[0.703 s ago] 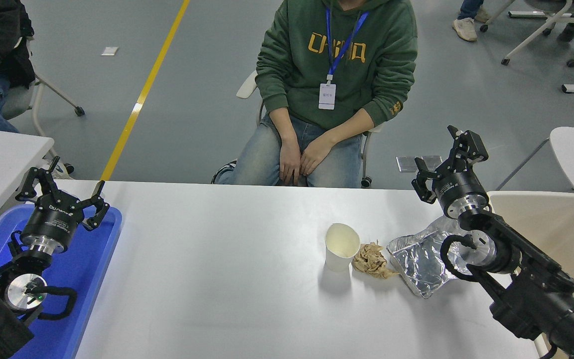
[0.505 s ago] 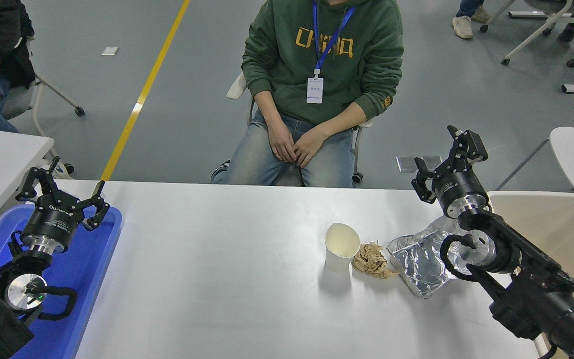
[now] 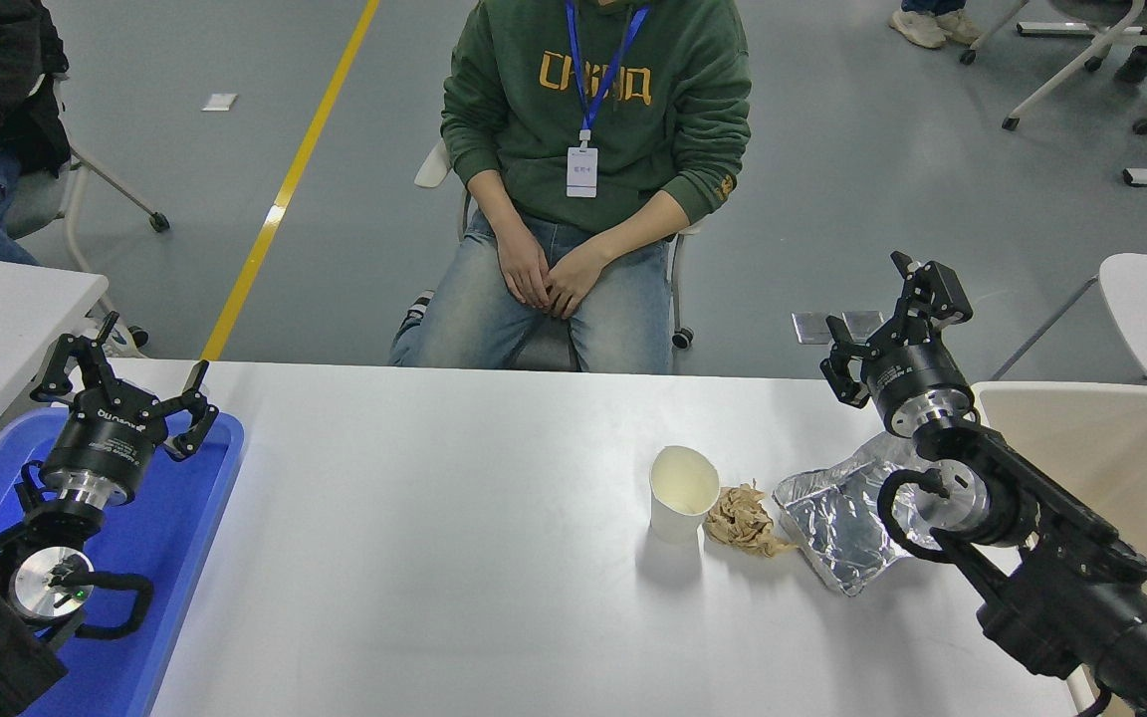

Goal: Clean the table surface

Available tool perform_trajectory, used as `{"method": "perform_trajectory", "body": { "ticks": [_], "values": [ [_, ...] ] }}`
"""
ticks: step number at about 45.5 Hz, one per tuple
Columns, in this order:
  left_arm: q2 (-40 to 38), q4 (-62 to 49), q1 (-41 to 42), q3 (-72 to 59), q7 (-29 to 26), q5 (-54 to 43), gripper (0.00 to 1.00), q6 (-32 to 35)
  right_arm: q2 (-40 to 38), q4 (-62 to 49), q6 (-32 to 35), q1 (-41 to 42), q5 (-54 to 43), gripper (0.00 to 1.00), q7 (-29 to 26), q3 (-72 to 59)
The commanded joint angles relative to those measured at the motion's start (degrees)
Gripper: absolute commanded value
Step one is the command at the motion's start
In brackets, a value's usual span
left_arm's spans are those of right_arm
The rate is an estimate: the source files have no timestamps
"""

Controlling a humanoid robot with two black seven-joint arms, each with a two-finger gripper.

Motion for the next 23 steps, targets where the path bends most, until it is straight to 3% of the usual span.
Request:
{"method": "perform_trajectory", "body": {
  "ticks": [1, 23],
  "values": [
    [0.01, 0.0, 0.0, -0.03, 0.0, 0.0, 1.0, 0.0, -0.23, -0.14, -0.01, -0.15, 0.0, 1.0, -0.03, -0.12],
    [0.01, 0.0, 0.0, -0.03, 0.09, 0.0, 1.0, 0.0, -2.26, -0.22, -0.09, 0.9, 0.0, 1.0, -0.12, -1.09]
  ]
}}
